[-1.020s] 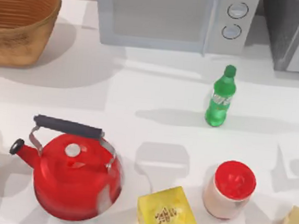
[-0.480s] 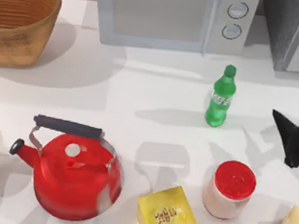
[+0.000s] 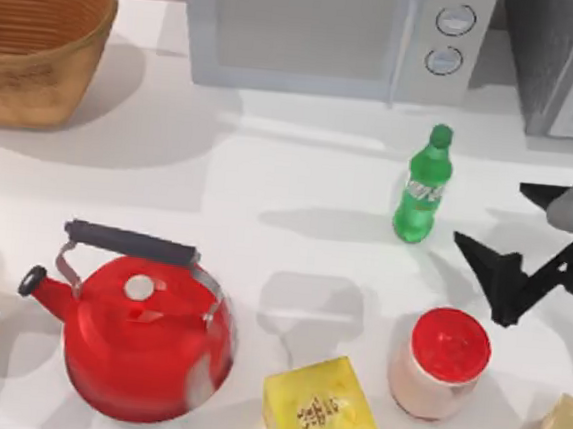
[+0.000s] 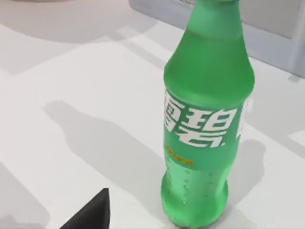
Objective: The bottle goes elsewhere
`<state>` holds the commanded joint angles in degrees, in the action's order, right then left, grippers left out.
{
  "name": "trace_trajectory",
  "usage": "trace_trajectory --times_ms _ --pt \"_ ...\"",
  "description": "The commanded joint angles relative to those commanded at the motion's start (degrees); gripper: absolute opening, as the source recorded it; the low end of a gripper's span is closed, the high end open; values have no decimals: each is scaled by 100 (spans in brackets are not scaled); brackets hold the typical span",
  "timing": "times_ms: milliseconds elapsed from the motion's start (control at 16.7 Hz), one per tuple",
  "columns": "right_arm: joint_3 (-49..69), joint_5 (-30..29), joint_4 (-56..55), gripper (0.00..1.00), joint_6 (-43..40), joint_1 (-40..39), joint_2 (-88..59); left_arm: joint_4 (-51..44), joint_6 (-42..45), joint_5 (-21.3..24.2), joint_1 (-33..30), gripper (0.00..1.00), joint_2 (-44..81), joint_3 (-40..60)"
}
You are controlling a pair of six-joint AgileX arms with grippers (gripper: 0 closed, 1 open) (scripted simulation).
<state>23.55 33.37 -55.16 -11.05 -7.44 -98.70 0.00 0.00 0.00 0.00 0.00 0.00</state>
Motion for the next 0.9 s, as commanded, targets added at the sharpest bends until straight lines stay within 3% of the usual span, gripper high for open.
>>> trace_trajectory --times_ms 480,900 --pt "89 23 -131 100 4 -20 -246 0 0 0 0 100 0 0" --pt "1462 -613 -325 100 260 -739 -1697 0 0 0 0 100 0 0"
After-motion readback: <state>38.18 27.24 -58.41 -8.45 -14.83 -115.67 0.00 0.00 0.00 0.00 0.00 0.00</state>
